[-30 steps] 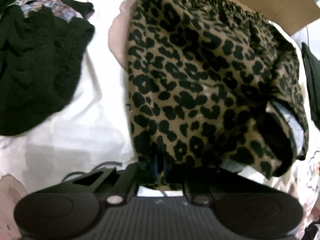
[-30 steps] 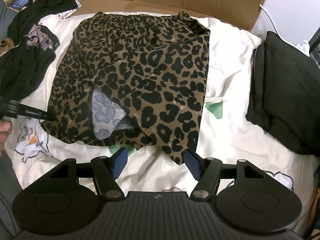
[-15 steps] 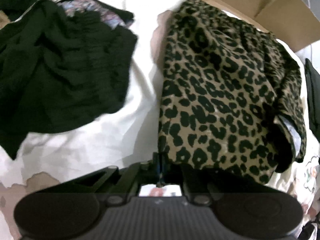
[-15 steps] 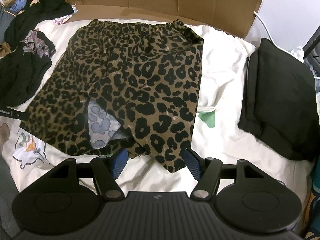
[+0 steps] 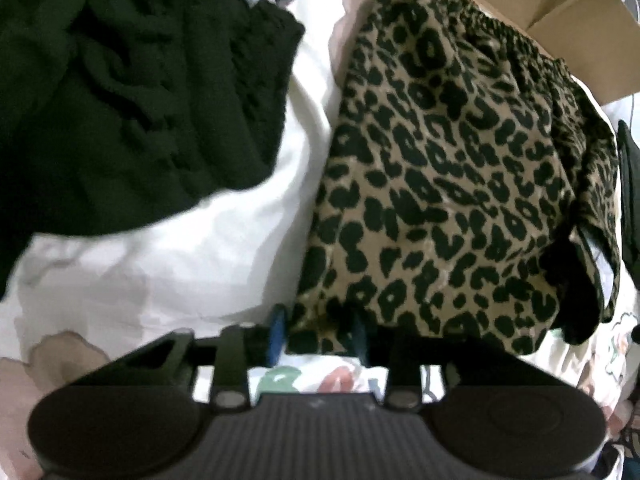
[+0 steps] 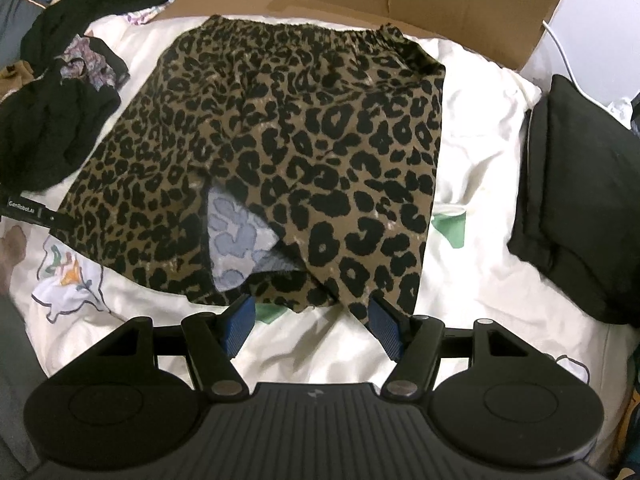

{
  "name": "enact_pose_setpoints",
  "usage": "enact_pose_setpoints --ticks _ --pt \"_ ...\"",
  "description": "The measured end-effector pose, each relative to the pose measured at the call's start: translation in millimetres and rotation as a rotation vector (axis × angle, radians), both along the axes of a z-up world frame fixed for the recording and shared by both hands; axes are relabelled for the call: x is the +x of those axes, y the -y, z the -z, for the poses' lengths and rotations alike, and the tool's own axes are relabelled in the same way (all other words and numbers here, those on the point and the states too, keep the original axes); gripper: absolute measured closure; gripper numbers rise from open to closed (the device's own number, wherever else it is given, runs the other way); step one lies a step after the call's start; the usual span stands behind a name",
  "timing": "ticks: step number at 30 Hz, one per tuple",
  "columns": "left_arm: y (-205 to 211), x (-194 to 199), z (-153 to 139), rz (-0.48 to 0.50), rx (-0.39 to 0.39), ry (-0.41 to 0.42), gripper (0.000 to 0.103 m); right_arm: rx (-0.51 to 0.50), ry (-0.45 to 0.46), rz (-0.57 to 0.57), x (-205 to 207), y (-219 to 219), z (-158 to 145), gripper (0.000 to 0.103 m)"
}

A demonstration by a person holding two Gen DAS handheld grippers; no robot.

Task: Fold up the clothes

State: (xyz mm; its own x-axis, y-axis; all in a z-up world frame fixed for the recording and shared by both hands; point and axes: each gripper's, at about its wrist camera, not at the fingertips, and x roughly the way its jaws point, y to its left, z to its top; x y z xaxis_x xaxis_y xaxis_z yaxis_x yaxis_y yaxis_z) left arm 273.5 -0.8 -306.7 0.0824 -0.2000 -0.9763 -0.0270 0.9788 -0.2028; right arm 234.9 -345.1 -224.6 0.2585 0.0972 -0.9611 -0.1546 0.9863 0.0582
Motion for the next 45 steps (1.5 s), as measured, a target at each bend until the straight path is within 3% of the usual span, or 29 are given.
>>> enact_pose_setpoints --ticks 2,4,5,15,20,29,38,45 --pt "3.4 -0.8 3.0 0.002 0.003 0.001 0.065 -0.006 -0.002 0.006 1.0 2.2 1.1 0.034" --pt "6.6 -0.3 1.4 0.022 0.002 0.002 0.083 -0.011 -0.003 0.013 2.0 4.5 2.2 0.034" --pt "8.1 -0.1 0.6 0.032 0.002 0.003 0.099 -0.015 -0.001 0.012 2.5 4.8 1.8 0.034" --pt "-3.3 11.4 -54.1 0.077 0.032 0.026 0.100 -0.053 0.036 -0.015 8.1 4.7 -6.3 0.035" --pt "-7.4 11.0 -59.5 0.081 0.064 0.029 0.100 -0.048 0.066 -0.028 14.3 4.9 -16.6 0.035" --pt "-24.9 6.4 -59.3 0.130 0.110 0.007 0.099 0.025 0.038 0.031 31.6 3.7 -0.9 0.035" --pt "-15.0 8.5 -64.3 0.194 0.137 0.004 0.099 -0.031 0.072 -0.067 54.7 -19.9 25.2 0.034" --pt "-10.6 8.9 -68.6 0.216 0.154 0.006 0.099 -0.087 0.206 -0.205 10.9 -39.9 48.3 0.035"
